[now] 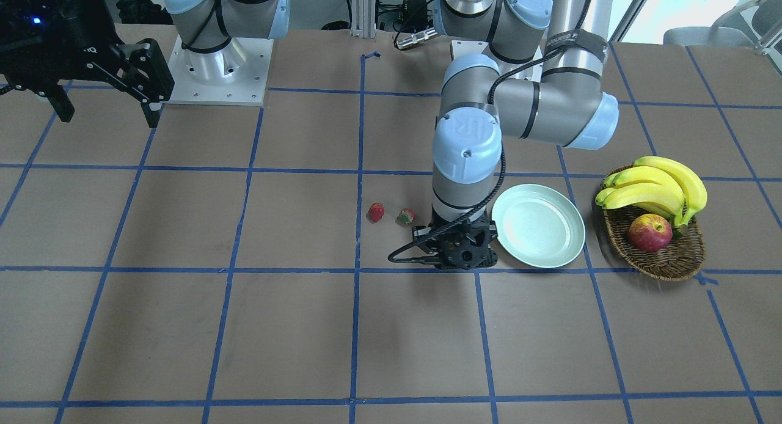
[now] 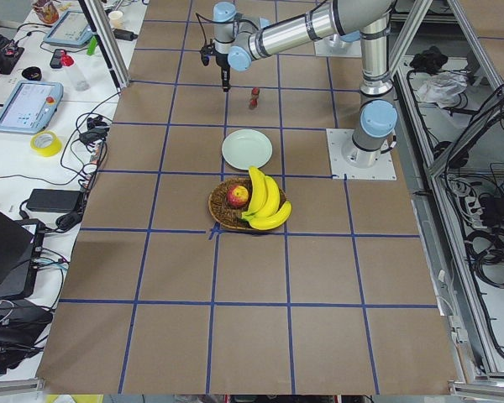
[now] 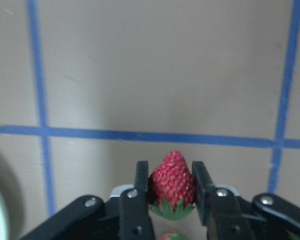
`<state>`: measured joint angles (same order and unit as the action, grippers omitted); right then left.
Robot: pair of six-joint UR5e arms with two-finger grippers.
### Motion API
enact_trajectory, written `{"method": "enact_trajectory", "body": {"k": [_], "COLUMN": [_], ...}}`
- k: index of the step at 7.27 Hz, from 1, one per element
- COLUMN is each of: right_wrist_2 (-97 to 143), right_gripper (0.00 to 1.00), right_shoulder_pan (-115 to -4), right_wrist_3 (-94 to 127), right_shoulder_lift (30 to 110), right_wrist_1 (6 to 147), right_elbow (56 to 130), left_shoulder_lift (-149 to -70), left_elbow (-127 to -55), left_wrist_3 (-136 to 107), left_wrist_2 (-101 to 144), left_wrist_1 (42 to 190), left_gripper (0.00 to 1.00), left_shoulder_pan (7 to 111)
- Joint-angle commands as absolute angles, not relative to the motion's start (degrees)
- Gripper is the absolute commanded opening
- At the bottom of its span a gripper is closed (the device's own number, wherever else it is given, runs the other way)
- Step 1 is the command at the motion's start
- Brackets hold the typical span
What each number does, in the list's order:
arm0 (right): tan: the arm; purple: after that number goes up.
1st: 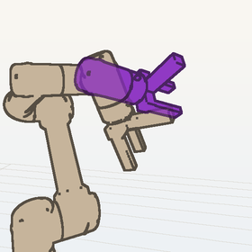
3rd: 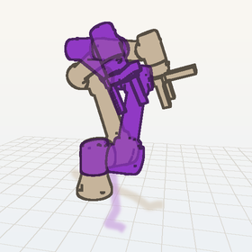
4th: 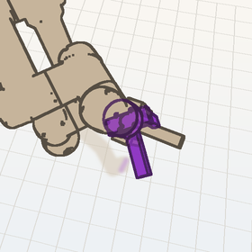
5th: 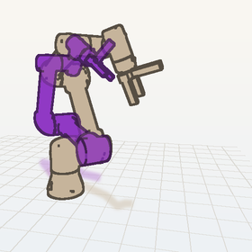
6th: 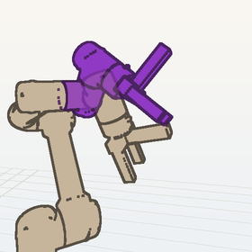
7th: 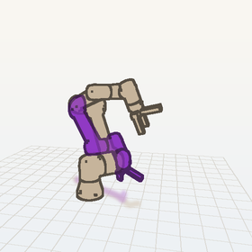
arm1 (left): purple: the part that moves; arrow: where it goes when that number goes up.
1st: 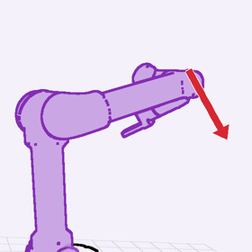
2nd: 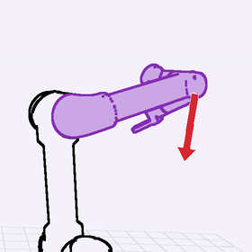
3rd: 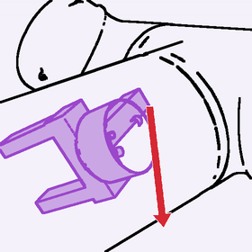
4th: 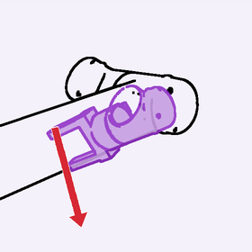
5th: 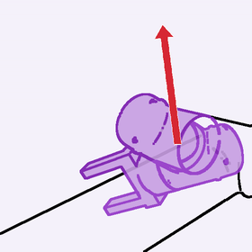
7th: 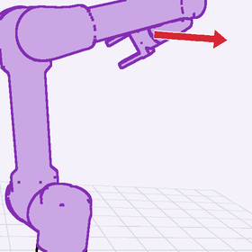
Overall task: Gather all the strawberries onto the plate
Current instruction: 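Carry the strawberry over the plate and open the left gripper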
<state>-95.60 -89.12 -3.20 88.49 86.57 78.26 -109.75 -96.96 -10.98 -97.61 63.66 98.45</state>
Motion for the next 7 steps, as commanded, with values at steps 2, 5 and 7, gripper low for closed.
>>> {"method": "enact_trajectory", "body": {"k": [2,5,7], "right_wrist_2": [-89.38,-89.82,-90.09], "right_gripper": [1.0,1.0,1.0], "right_shoulder_pan": [-89.3,-89.3,-89.12], "right_wrist_3": [-3.16,-3.25,-3.25], "right_shoulder_lift": [88.42,88.42,88.42], "right_wrist_1": [86.75,86.75,86.83], "right_elbow": [78.93,79.01,79.01], "left_shoulder_lift": [-107.41,-107.31,-107.66], "left_elbow": [-100.6,-106.76,-109.5], "left_wrist_3": [2.95,10.97,11.6], "left_wrist_2": [-98.26,-97.91,-97.91], "left_wrist_1": [69.17,69.09,67.6], "left_gripper": [0.0,0.0,0.0], "left_shoulder_pan": [85.9,76.41,75.76]}}
